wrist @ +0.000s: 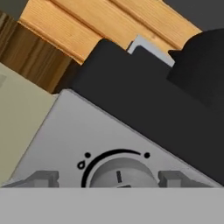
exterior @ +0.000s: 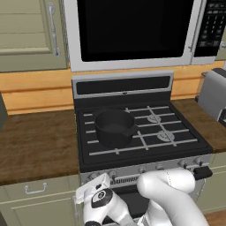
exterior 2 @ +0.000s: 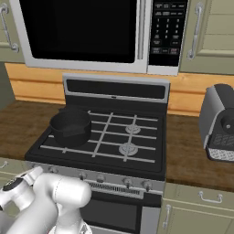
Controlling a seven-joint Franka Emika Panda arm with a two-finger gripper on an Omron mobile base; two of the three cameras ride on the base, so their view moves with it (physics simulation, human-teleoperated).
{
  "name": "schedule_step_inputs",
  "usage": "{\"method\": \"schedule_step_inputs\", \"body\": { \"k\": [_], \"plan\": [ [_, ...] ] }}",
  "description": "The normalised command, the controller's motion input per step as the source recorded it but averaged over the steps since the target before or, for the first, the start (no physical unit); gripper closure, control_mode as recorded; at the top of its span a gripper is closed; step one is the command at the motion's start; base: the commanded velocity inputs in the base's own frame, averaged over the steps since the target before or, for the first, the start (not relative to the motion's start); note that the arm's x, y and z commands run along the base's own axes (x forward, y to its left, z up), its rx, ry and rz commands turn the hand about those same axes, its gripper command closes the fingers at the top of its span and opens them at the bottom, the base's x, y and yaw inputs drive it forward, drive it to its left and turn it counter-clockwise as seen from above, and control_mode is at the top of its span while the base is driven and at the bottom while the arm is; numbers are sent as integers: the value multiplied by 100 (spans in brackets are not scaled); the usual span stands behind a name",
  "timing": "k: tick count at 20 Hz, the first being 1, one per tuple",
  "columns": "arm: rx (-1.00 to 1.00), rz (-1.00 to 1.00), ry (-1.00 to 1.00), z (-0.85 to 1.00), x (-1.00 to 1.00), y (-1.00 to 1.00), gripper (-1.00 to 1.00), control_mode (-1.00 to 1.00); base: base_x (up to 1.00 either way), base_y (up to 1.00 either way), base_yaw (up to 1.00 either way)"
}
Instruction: Turn off the front left burner of the stove.
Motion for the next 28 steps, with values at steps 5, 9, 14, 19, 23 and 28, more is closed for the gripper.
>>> {"method": "schedule_step_inputs", "body": {
  "k": [5,9,14,19,23,28],
  "plan": [
    [45,-20,6,15,18,-45,100,-100,0,0,0],
    [52,-23,7,17,21,-44,100,-100,0,0,0],
    [58,-25,3,15,11,-52,100,-100,0,0,0],
    [59,-30,0,9,0,-43,100,-100,0,0,0],
    [22,-14,0,9,0,-14,100,-100,0,0,0],
    [1,-1,-1,0,-1,-4,100,-100,0,0,0]
  ]
}}
